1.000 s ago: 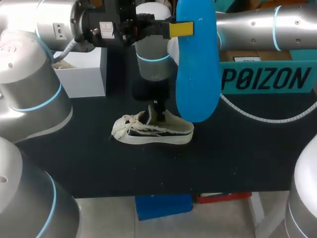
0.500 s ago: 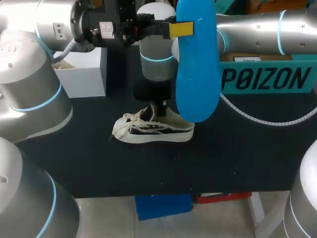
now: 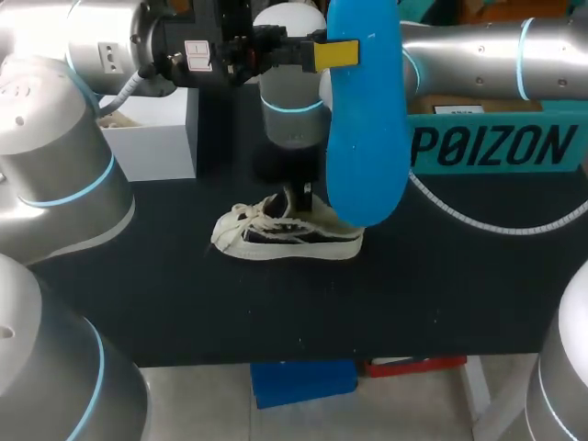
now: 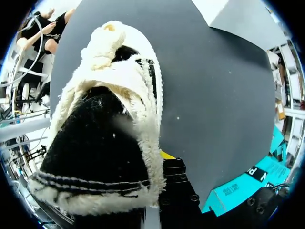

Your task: Take the shoe out of the shoebox, open the shoe tongue, remove and reinsert the insole, then place the shoe into the shoebox

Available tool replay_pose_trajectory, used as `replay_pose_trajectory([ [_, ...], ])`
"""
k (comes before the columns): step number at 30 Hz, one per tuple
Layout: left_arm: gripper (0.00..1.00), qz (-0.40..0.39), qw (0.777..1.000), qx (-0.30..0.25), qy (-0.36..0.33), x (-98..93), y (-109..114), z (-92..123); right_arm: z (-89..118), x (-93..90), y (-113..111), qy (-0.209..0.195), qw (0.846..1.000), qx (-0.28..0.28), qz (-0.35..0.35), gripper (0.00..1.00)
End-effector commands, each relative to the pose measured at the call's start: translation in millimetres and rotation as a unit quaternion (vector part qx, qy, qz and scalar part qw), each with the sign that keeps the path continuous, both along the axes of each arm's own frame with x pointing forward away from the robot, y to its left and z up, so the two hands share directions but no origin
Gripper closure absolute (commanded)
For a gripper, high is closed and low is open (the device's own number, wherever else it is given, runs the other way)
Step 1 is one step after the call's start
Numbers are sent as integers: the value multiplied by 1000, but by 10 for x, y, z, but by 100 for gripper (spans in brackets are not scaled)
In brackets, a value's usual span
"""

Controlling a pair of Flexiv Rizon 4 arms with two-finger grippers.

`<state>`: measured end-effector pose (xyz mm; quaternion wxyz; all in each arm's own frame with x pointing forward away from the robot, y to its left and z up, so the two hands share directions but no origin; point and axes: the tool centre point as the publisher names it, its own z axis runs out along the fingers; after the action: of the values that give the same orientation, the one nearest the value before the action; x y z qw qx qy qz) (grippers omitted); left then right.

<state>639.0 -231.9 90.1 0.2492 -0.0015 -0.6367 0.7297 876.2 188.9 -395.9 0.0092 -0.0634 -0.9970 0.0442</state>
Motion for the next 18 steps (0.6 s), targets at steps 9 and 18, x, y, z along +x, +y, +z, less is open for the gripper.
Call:
replay_pose_trajectory([
  [9,100,2,1000,0,0,-8,-13,-6,1112,107,-779,-68,853,48,-515,100],
  [18,100,2,1000,0,0,-8,-13,-6,1040,136,-800,-111,732,-2,-672,100],
])
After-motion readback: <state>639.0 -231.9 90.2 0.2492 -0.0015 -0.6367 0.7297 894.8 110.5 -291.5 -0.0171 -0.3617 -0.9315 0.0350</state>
